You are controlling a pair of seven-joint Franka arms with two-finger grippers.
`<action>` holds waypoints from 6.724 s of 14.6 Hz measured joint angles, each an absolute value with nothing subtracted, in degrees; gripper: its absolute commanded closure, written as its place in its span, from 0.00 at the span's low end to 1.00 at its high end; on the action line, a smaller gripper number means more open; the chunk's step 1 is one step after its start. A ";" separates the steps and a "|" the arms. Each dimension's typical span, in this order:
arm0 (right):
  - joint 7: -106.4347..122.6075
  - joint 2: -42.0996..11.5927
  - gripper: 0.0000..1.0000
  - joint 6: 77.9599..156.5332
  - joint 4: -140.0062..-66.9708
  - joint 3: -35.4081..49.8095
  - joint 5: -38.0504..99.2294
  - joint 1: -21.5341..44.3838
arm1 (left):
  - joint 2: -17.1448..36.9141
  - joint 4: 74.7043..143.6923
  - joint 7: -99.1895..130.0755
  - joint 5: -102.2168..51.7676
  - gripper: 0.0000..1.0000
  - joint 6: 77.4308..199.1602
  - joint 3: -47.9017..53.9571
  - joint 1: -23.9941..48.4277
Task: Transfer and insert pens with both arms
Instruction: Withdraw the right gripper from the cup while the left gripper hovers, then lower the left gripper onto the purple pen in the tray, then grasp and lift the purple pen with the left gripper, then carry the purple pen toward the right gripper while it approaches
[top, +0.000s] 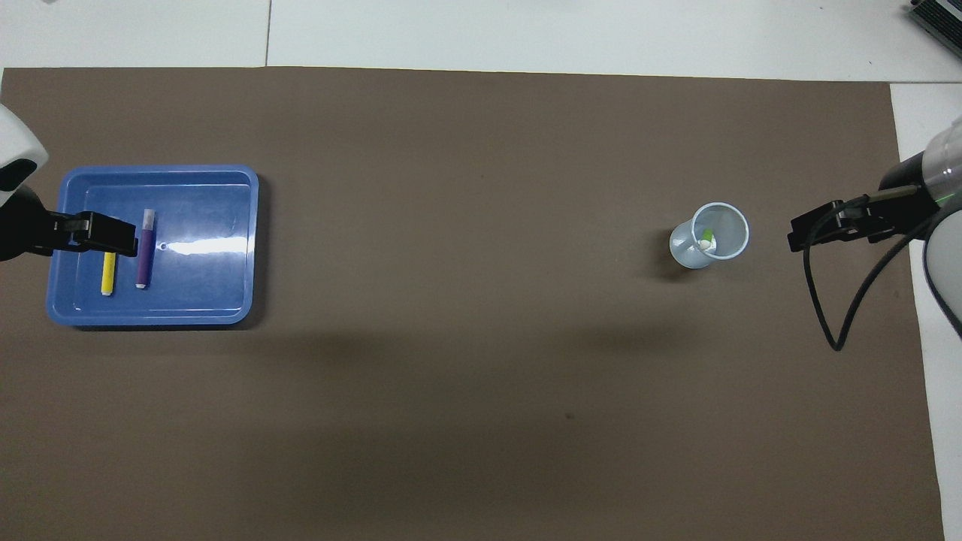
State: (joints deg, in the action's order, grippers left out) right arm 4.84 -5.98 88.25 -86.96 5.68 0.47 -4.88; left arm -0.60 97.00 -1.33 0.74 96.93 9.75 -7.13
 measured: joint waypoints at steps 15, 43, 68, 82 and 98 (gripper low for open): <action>4.84 -5.98 0.00 88.97 -87.23 5.73 0.47 -4.86 | 5.80 109.65 -8.36 0.87 0.00 117.93 9.18 -15.12; 4.84 -5.98 0.00 88.97 -87.26 5.80 0.47 -4.82 | 21.29 110.93 -14.87 0.87 0.19 135.03 9.78 -17.24; 4.84 -5.98 0.00 88.97 -87.50 5.88 0.47 -4.80 | 23.45 92.29 4.06 -4.13 1.00 113.20 10.55 -11.60; 1.34 -4.93 0.00 91.20 -90.68 5.57 21.43 -6.33 | 17.01 90.52 39.64 -11.96 1.00 101.25 11.69 -3.97; -16.17 -1.09 0.00 109.88 -100.69 6.04 38.36 1.09 | 15.12 91.30 97.10 -22.70 1.00 112.80 12.46 16.16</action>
